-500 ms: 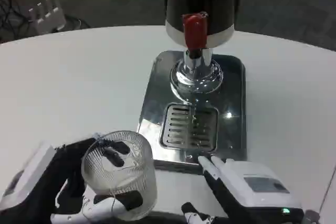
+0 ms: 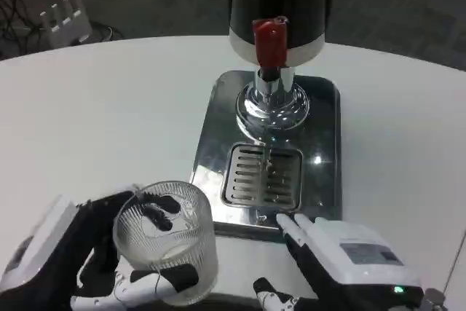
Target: Grasp the cup under the faucet to collect the drink, then remove the cup.
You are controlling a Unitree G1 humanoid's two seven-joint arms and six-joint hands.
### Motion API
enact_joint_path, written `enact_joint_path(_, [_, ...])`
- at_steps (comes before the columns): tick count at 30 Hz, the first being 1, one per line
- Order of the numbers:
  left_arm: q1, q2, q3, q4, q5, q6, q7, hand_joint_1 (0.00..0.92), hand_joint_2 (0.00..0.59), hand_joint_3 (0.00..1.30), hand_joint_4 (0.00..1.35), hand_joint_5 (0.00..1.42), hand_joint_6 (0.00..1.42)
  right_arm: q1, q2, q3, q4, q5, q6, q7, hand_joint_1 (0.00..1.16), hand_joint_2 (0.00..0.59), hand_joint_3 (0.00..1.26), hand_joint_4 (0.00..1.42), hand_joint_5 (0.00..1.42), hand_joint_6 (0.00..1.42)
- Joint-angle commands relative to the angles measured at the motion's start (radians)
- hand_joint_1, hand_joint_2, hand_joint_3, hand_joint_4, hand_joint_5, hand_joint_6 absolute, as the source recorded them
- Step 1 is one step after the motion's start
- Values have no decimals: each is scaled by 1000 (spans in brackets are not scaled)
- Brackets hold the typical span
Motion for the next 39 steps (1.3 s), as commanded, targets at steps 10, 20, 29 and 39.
enact_joint_path(10, [-90,-11,-19,76,16,-19,13,455,51,1044,1135,1328,1424,-6,31,-14,-7,-11,2,7,238,453,33,0,0,0])
enact_joint_path(20, [-288,-20,-58,247,93,4,62,455,51,1044,1135,1328,1424,52,45,-49,-80,-26,-2,9,238,453,33,0,0,0])
enact_joint_path(29, [-506,-7,-133,500,217,-3,136,455,51,1044,1135,1328,1424,23,71,-77,-69,-15,2,-20,237,453,30,0,0,0])
enact_joint_path(39, [-730,6,-205,772,283,-16,227,455,51,1035,1135,1328,1424,55,79,-70,-102,4,0,-29,237,454,28,0,0,0])
